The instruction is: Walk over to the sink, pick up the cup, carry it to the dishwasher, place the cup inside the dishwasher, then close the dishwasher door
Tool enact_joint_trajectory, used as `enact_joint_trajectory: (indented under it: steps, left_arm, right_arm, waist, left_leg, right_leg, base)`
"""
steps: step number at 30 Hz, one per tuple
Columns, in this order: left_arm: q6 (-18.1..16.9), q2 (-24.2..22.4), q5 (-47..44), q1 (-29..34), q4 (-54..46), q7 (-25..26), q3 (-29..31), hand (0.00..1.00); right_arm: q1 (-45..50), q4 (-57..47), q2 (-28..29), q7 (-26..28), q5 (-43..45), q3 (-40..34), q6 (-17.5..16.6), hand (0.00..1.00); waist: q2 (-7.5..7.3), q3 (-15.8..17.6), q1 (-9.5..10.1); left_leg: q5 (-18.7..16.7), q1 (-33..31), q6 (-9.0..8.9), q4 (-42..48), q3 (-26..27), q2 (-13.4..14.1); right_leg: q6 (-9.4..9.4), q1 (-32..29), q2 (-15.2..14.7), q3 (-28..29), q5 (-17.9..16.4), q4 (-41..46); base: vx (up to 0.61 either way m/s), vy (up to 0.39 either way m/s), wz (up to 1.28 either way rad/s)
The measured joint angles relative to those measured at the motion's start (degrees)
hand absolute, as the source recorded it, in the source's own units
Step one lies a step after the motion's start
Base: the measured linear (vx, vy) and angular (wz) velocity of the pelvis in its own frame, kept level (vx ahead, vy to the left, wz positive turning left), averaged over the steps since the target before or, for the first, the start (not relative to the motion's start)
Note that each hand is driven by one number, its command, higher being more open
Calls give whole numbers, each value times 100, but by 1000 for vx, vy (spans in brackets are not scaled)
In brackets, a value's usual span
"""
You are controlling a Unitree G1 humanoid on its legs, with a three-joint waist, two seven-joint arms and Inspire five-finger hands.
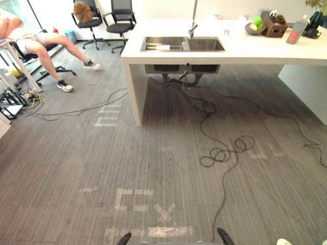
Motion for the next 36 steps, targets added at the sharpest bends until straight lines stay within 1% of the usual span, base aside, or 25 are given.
enact_joint_trajectory:
  steps: [1,2,3,4,6,8,11,12,16,18,23,26,31,33,35,36]
  left_arm:
    - [-159,-21,-175,-46,45,14,106,100]
    - [-370,-27,-288,-100,39,14,103,100]
    - [-390,-33,-293,-113,37,12,102,100]
    - [-399,-61,-371,-178,34,-46,84,100]
    - [-344,-75,-440,-282,8,-295,85,100]
    - [-396,-84,-253,-413,5,-345,80,100]
    - [-503,-95,-237,-514,-66,-310,80,100]
    - [-520,-101,-239,-513,-164,-268,78,100]
    - [-549,-142,-140,-510,-462,-20,-23,100]
    - [-555,-164,0,-508,-545,64,-30,100]
    - [-625,-187,109,-491,-664,83,-57,100]
    - [-749,-197,235,-489,-743,79,-166,100]
    - [-796,-186,222,-466,-842,-73,-184,100]
    - [-836,-186,218,-453,-842,-124,-184,100]
    - [-869,-184,213,-435,-841,-184,-177,100]
    - [-874,-185,210,-430,-841,-186,-177,100]
  right_arm:
    - [-9,13,30,-17,12,-84,-7,100]
    - [-30,37,55,-25,-22,-156,-38,100]
    - [-36,42,57,-27,-32,-158,-46,100]
    - [-75,81,79,-53,-43,-208,-123,100]
    - [-200,94,99,-22,-237,-249,-233,100]
    - [-365,94,107,6,-455,-262,-329,100]
    - [-618,64,130,26,-588,-260,-399,100]
    - [-694,42,146,26,-607,-257,-411,100]
    - [-871,-35,173,17,-600,-221,-500,100]
    - [-915,-54,179,18,-582,-222,-520,100]
    - [-980,-83,222,132,-361,-286,-634,100]
    - [-1020,-140,298,254,-307,-367,-692,100]
    - [-1066,-261,463,418,-311,-360,-827,100]
    - [-1066,-266,470,439,-317,-359,-847,100]
    - [-1048,-265,464,438,-398,-360,-873,100]
    - [-1044,-265,463,437,-405,-359,-874,100]
  waist:
    - [-7,47,-3]
    - [-11,89,-15]
    - [-11,89,-22]
    - [-8,97,-39]
    - [-3,114,-52]
    - [4,169,-53]
    - [-3,254,-59]
    - [-9,268,-61]
    - [6,299,-47]
    - [7,300,-44]
    - [27,311,-47]
    - [35,316,-47]
    - [36,315,-44]
    - [37,314,-38]
    - [38,313,-39]
    - [38,313,-39]
  left_leg:
    - [58,56,-5,-106,19,-8]
    - [82,177,-48,-208,31,-11]
    - [83,198,-51,-224,31,-12]
    - [86,282,-73,-289,34,-13]
    - [103,363,-113,-380,80,-3]
    - [117,416,-159,-445,104,2]
    - [167,487,-233,-560,103,2]
    - [168,493,-234,-570,94,2]
    - [171,595,-237,-600,17,-3]
    - [172,602,-239,-616,-24,-4]
    - [176,631,-252,-619,-20,2]
    - [172,669,-283,-618,-13,11]
    - [168,696,-292,-579,69,-6]
    - [168,726,-292,-571,133,-14]
    - [169,754,-289,-563,214,-25]
    - [169,762,-289,-562,237,-28]
  right_leg:
    - [16,79,12,-8,65,-152]
    - [40,196,20,-36,85,-258]
    - [42,220,22,-42,85,-274]
    - [70,302,29,-69,100,-347]
    - [105,355,39,-100,104,-392]
    - [177,394,46,-117,103,-436]
    - [319,429,43,-185,68,-440]
    - [333,435,42,-204,63,-439]
    - [489,565,28,-344,15,-427]
    - [492,574,26,-410,13,-422]
    - [493,583,27,-424,12,-385]
    - [501,582,24,-429,6,-313]
    - [495,580,-8,-397,10,-278]
    - [474,580,-21,-380,24,-260]
    - [393,579,-29,-331,78,-264]
    - [381,579,-30,-313,86,-265]
  base:
    - [76,-5,1]
    - [76,-5,2]
    - [65,-9,3]
    - [35,-7,-5]
    - [37,-11,-6]
    - [7,-7,-2]
    - [-6,-13,4]
    - [-17,-16,6]
    - [-10,-12,14]
    - [-9,-11,12]
    - [-1,-2,1]
    - [-22,-5,-1]
    - [-55,-3,-7]
    - [-58,4,-14]
    - [-68,6,-17]
    - [-66,6,-18]
